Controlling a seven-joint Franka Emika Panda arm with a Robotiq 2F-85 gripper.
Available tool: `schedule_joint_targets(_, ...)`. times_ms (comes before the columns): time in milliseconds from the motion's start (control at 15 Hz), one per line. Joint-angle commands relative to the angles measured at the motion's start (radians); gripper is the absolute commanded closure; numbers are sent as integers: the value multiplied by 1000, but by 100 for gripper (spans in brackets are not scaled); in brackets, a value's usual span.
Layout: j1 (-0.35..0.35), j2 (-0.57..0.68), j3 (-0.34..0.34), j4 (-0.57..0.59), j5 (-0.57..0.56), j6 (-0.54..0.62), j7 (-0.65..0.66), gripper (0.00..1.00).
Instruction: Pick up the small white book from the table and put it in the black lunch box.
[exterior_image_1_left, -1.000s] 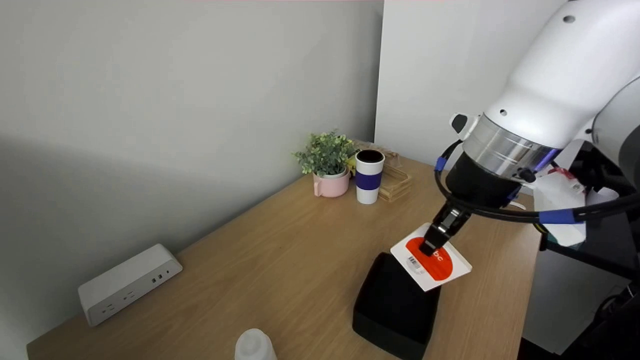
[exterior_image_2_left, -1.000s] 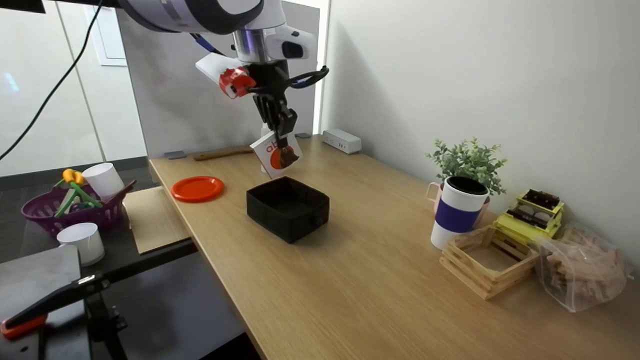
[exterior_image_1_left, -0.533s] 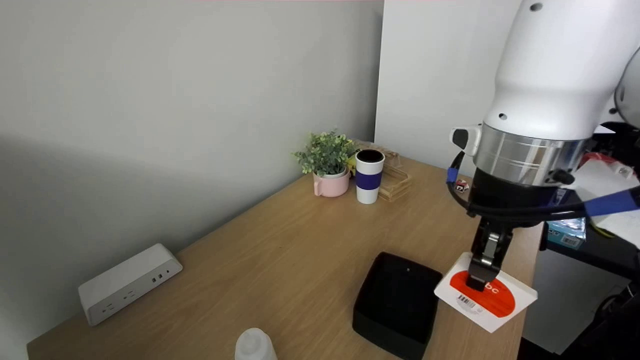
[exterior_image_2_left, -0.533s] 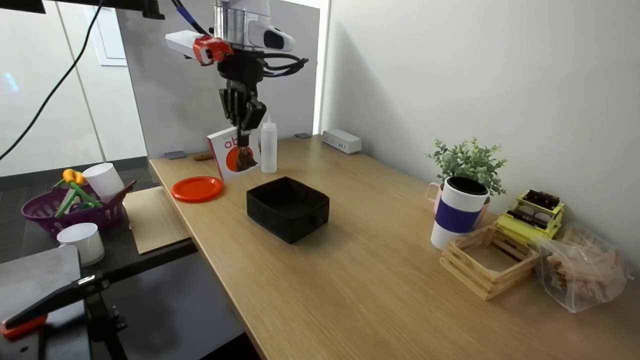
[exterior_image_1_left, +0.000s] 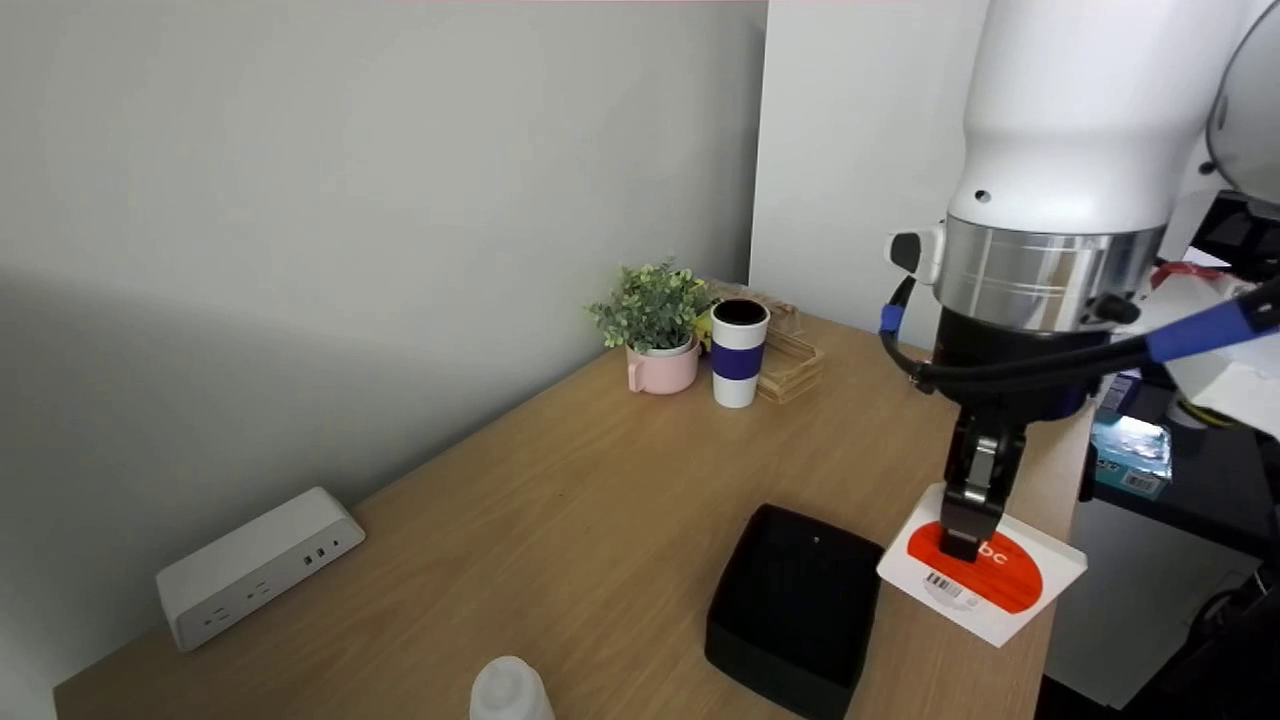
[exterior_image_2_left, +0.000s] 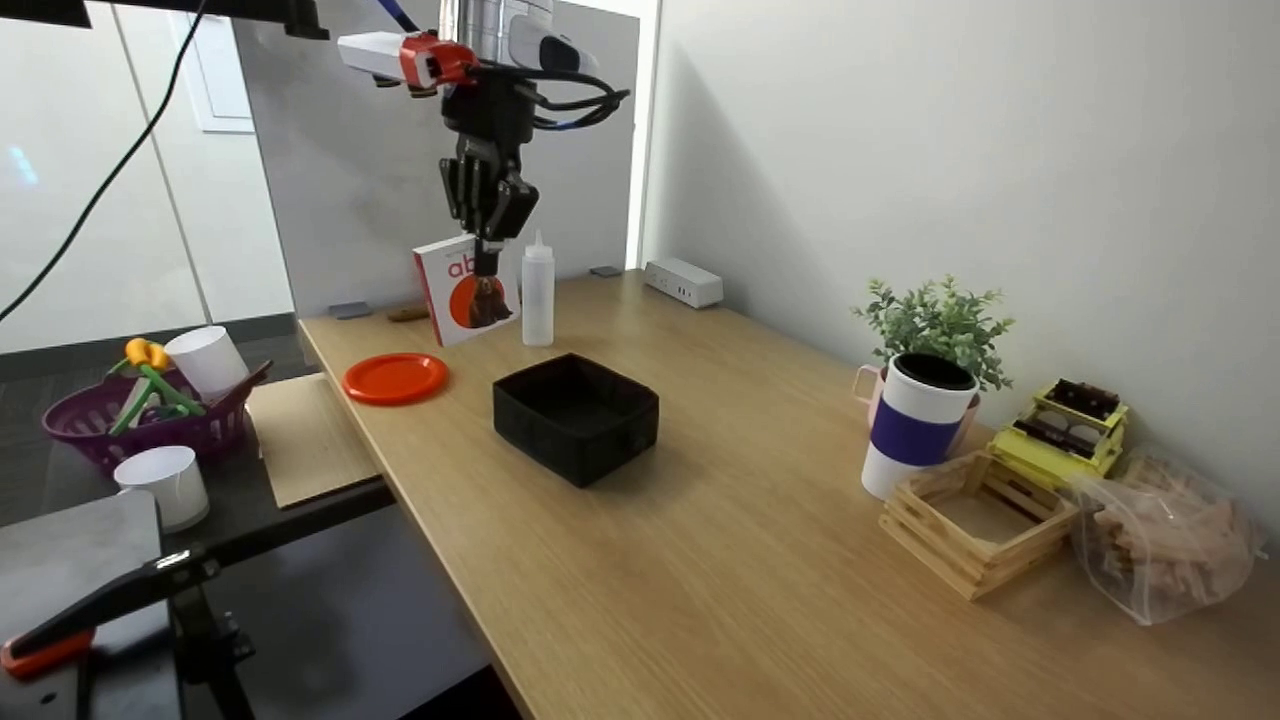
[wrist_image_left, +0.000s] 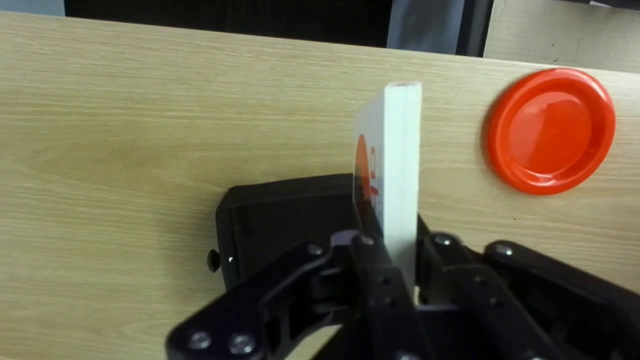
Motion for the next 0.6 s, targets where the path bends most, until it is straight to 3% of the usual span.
schedule_joint_targets(0, -14, 5, -8, 68, -27, -35, -22, 96)
schedule_joint_targets(533, -38, 78, -30, 199, -3, -58, -59, 96)
